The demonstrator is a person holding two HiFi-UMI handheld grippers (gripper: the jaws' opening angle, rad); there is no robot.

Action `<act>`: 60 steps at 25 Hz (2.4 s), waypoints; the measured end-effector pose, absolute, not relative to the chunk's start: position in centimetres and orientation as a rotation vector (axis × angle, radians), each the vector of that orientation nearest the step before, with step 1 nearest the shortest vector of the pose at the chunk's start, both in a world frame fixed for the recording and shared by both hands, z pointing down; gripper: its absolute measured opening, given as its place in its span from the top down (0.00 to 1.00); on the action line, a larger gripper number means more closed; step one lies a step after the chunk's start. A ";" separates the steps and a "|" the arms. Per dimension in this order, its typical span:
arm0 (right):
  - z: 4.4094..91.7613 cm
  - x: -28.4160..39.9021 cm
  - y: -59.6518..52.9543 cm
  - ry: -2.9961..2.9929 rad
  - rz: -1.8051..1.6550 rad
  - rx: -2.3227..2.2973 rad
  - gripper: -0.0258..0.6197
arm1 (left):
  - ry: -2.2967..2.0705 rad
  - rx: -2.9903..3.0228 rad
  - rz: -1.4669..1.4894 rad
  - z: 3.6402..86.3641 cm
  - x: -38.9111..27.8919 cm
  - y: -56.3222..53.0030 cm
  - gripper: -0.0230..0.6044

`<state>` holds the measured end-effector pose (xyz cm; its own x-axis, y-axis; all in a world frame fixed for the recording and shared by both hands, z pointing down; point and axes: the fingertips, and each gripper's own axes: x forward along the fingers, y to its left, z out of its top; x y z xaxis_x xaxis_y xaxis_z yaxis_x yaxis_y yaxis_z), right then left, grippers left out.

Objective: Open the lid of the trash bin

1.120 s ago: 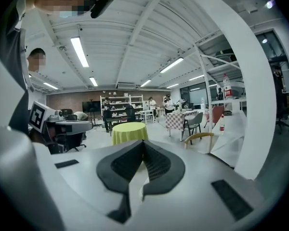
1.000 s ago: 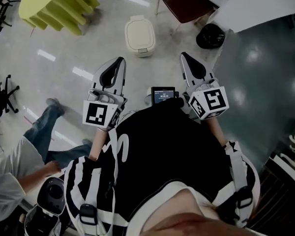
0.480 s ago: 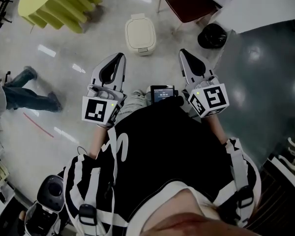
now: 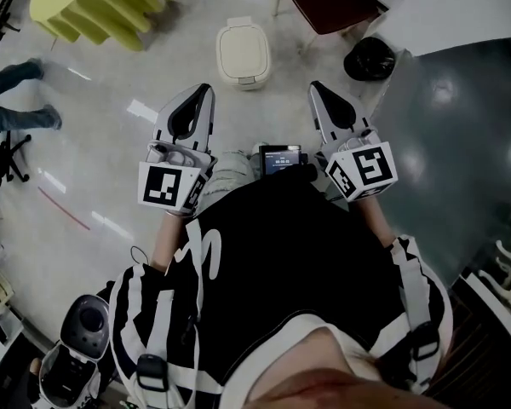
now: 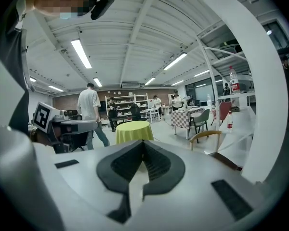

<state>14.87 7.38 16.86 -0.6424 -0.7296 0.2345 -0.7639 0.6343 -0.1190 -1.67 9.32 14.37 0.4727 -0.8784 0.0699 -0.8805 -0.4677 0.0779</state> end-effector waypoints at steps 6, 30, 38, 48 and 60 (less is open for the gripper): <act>18.0 14.8 6.8 -2.696 0.335 1.212 0.95 | -1.590 2.582 0.047 15.5 -1.8 9.3 0.95; 23.5 12.1 1.8 -2.651 0.372 1.168 0.95 | -1.565 2.501 0.106 22.2 -4.0 3.8 0.95; 25.3 10.5 -0.9 -2.651 0.382 1.131 0.95 | -1.541 2.510 0.093 23.8 -4.6 0.9 0.95; 27.2 9.0 -3.7 -2.642 0.394 1.113 0.95 | -1.505 2.507 0.117 25.8 -5.6 -1.7 0.95; 29.9 7.9 -6.2 -2.635 0.406 1.072 0.95 | -1.463 2.504 0.140 28.4 -6.2 -4.6 0.95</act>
<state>7.87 -6.19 29.92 -0.6910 -0.6343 0.3468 -0.7092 0.6876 -0.1555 -6.20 -4.64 28.38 0.4950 -0.8453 0.2009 -0.8681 -0.4714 0.1552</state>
